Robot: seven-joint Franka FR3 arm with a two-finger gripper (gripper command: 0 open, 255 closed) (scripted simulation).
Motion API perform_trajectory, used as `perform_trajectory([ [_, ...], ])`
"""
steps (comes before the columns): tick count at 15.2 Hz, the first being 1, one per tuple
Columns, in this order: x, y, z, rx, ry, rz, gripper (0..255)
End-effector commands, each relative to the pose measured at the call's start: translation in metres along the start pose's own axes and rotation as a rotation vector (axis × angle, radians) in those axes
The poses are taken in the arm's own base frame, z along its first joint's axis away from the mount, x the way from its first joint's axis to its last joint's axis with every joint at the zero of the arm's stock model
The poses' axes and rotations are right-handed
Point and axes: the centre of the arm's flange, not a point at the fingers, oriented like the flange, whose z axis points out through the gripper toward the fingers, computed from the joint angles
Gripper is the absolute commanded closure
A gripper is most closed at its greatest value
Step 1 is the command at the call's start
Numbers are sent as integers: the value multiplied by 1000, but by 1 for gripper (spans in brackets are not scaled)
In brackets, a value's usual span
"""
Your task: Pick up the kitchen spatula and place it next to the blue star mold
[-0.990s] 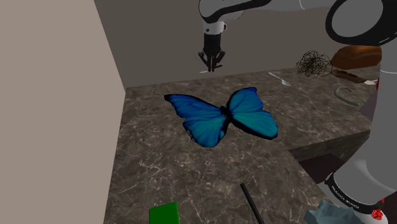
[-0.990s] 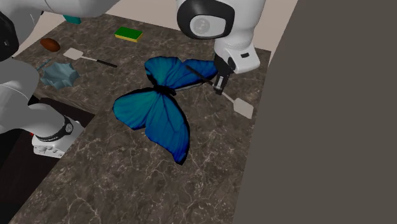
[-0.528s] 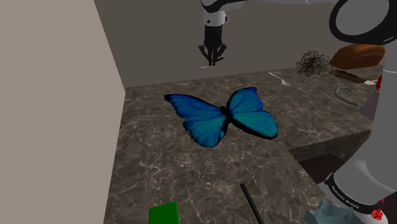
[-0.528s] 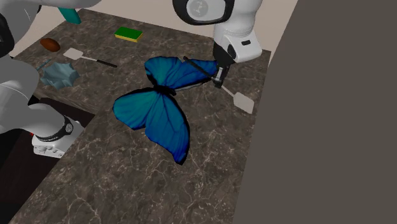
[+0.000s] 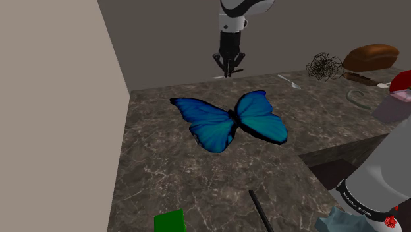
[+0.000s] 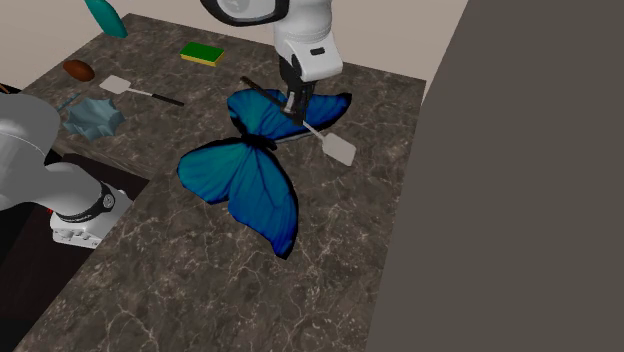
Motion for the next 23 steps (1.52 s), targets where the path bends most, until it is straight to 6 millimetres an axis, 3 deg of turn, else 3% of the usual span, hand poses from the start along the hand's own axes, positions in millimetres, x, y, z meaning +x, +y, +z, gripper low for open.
perform_trajectory([
  [1, -24, 1, 3, 0, 0, 1, 255],
  [23, -314, 14, 22, 0, 0, 1, 255],
])
